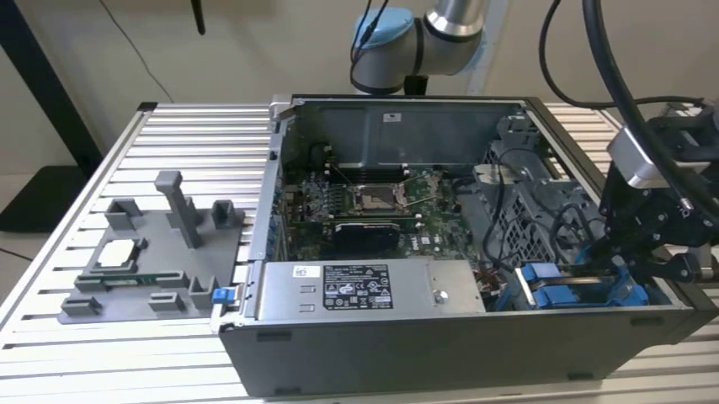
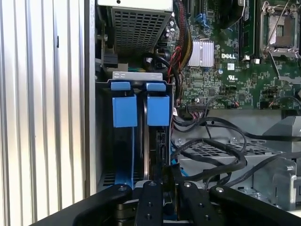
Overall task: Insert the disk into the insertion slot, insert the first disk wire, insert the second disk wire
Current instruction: 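Insert the first disk wire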
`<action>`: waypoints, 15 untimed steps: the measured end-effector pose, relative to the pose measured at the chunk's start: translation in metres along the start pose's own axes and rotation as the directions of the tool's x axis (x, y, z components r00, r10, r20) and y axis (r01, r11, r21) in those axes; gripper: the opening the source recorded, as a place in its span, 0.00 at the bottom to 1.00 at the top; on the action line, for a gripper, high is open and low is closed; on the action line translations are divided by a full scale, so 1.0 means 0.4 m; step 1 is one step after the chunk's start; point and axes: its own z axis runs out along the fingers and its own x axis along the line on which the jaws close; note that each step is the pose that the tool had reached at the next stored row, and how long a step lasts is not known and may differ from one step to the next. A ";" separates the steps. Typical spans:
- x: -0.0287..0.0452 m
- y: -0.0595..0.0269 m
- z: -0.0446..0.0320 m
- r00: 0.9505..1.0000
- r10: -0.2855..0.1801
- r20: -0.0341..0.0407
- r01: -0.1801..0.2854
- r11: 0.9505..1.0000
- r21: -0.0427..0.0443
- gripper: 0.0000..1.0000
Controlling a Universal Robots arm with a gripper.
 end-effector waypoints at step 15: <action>0.002 0.002 0.013 1.000 0.001 0.005 -0.001 1.000 0.009 0.00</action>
